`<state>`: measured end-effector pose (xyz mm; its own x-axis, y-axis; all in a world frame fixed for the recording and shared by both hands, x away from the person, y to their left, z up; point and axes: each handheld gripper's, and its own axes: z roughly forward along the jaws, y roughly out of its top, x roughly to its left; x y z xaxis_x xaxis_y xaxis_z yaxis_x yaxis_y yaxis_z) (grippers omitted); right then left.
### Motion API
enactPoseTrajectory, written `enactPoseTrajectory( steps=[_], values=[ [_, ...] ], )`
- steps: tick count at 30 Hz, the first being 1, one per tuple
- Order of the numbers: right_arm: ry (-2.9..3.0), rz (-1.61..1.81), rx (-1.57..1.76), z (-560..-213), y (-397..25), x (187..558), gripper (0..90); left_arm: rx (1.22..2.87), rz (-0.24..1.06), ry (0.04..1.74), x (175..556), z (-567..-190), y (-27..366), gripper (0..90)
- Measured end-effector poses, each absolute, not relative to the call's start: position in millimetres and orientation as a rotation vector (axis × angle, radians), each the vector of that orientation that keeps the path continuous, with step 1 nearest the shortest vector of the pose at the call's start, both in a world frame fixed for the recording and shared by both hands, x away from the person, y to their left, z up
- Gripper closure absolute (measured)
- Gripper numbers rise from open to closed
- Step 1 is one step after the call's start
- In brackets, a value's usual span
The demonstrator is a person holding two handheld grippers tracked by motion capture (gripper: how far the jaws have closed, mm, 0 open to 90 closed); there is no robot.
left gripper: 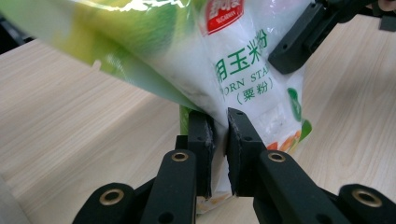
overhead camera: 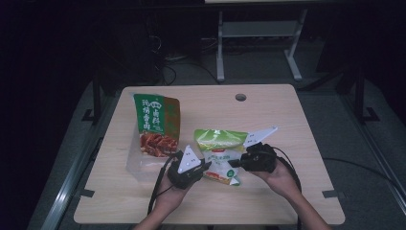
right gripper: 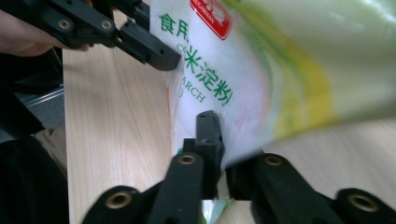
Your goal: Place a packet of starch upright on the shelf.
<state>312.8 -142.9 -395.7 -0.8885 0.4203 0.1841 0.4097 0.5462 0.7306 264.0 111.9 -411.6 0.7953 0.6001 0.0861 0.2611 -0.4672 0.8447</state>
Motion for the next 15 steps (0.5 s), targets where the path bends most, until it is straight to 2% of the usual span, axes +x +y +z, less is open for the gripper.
enactPoseTrajectory(
  steps=[4, 8, 12, 15],
  values=[
    [2.781, 1.305, 0.741, -397.8, -139.1, 315.1, 67.0, 2.067, 0.471, 0.644, 262.9, -411.5, 111.5, 81.5],
    [2.794, 1.269, 0.73, -396.1, -130.4, 316.8, 60.5, 2.074, 0.473, 0.636, 262.3, -411.3, 112.5, 81.3],
    [2.79, 1.263, 0.725, -394.1, -125.7, 319.0, 65.7, 2.071, 0.459, 0.648, 262.1, -411.5, 114.3, 80.4],
    [2.789, 1.268, 0.73, -393.0, -125.3, 318.6, 75.5, 2.083, 0.451, 0.646, 262.8, -411.1, 115.9, 77.5]
  ],
)
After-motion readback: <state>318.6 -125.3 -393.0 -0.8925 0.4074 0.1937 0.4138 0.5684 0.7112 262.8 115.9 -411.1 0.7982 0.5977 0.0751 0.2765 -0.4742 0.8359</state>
